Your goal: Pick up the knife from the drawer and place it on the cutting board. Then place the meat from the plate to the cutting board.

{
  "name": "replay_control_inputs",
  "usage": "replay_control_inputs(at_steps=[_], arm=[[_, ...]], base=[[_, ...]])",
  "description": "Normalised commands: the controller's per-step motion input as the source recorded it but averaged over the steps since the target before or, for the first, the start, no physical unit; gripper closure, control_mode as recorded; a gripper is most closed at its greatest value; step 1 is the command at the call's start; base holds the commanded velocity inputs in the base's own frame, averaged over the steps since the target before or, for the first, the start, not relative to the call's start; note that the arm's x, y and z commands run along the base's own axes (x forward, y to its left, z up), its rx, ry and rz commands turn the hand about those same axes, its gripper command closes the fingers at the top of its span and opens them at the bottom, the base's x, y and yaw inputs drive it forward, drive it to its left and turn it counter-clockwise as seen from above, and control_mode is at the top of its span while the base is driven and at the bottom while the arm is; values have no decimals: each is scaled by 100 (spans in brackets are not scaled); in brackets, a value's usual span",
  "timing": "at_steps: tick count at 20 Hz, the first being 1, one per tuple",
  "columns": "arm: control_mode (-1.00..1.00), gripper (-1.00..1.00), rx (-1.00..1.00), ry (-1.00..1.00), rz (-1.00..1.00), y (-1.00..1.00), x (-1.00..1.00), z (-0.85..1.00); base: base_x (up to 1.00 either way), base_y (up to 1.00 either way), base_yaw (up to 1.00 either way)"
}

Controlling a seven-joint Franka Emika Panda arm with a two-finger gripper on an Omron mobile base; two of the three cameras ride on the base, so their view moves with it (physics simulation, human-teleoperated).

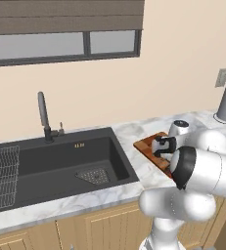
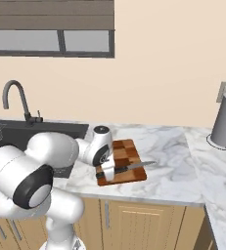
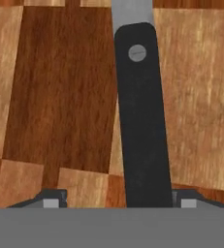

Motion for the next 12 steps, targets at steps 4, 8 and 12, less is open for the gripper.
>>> replay_control_inputs(at_steps=[4,8,12], arm=[[-100,-100,0,-3,0,-4,-47,37],[-100,-100,0,0,0,0,-41,43],[-100,-100,0,0,0,9,-28,71]], base=[[0,0,0],[0,0,0],[0,0,0]])
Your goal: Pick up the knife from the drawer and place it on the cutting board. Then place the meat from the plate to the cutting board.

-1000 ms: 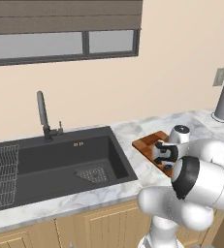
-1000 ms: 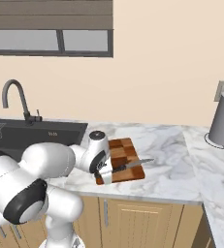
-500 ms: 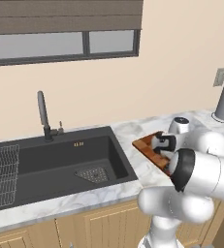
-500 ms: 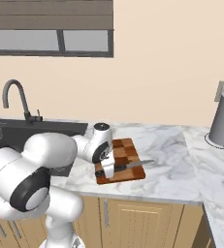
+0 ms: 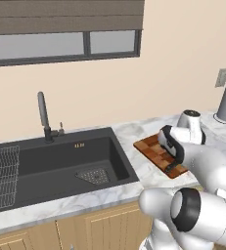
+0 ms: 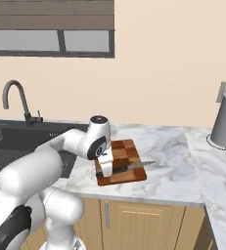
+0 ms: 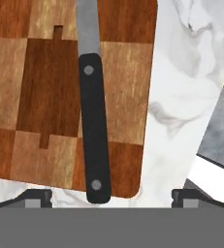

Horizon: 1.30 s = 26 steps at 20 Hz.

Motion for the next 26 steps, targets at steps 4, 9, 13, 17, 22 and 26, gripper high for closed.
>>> replay_control_inputs(at_steps=[4,9,13,17,22,26], arm=[[-100,-100,-2,-2,0,23,-41,66],[-100,-100,0,-5,0,52,-39,23],[100,-100,0,0,0,0,0,0],[100,-100,0,0,0,0,0,0],[100,-100,0,0,0,0,0,0],[100,-100,0,0,0,0,0,0]], base=[[0,0,0],[0,0,0],[-11,95,9],[0,100,19],[0,100,17],[0,100,16]])
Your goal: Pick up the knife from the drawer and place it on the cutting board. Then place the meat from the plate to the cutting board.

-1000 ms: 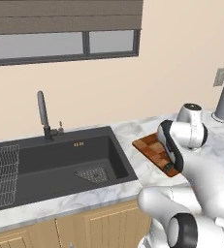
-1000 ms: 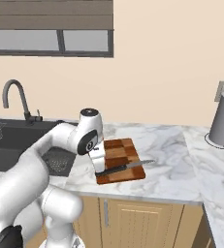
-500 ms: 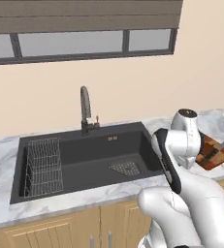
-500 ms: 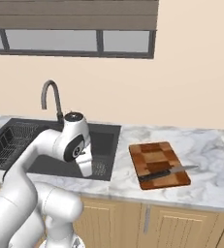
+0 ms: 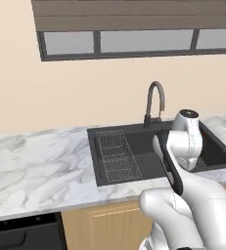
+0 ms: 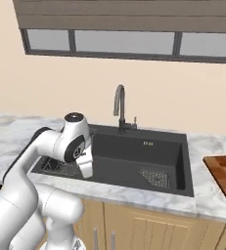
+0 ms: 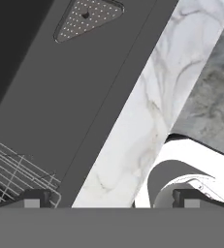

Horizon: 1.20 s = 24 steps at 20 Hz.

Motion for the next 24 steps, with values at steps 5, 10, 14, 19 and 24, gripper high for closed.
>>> replay_control_inputs(at_steps=[5,10,14,19,24], arm=[[100,-100,0,0,0,0,0,0],[100,-100,0,0,0,0,0,0],[100,-100,0,0,0,0,0,0],[100,-100,0,0,0,0,0,0],[100,-100,0,0,0,0,0,0]], base=[[0,100,15],[-19,98,13],[-35,92,13],[-25,96,13],[-3,92,12]])
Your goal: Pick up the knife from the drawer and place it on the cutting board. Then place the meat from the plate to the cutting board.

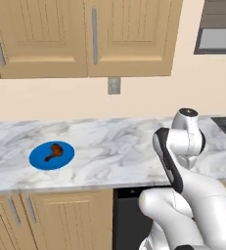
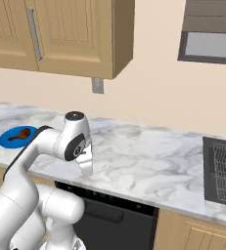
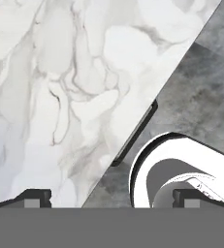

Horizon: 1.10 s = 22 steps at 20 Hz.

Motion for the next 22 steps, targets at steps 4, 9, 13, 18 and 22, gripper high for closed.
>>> replay_control_inputs(at_steps=[4,9,13,18,22], arm=[[100,-100,0,0,0,0,0,0],[100,-100,0,0,0,0,0,0],[100,-100,0,0,0,0,0,0],[100,-100,0,0,0,0,0,0],[100,-100,0,0,0,0,0,0]], base=[[0,86,9],[11,72,4],[26,67,0],[23,72,0],[40,53,0]])
